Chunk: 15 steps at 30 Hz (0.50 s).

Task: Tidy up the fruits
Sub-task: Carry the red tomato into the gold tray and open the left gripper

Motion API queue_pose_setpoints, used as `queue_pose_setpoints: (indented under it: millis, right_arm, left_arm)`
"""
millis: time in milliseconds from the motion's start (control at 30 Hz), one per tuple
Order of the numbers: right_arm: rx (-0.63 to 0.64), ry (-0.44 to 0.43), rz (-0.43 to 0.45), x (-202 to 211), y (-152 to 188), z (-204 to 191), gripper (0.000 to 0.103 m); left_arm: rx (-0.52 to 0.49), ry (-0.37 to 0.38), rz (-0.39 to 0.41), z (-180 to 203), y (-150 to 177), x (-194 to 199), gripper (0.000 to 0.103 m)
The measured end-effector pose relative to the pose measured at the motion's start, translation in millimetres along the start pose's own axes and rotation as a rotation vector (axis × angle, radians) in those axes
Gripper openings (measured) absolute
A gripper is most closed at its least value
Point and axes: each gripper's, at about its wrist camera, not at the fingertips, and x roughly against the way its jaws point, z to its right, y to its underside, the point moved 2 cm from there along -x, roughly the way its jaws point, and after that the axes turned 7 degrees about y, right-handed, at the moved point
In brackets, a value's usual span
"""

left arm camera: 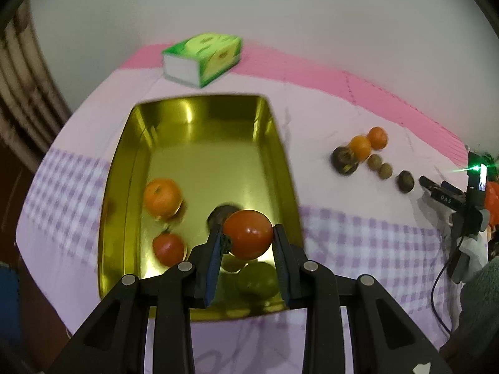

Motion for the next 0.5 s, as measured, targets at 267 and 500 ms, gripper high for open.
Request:
queue_pose_setpoints:
  millis: [267,500]
  right_arm:
    - [0.000,0.000,0.000,0,0,0,0.103]
    - [0.001,-0.001,0.000,0,0,0,0.103]
  left_arm:
    - [0.077,-0.022,-0.039,-28,18,-7,0.028]
    - [0.106,-0.037,-0.077,-42,27,-17,0.028]
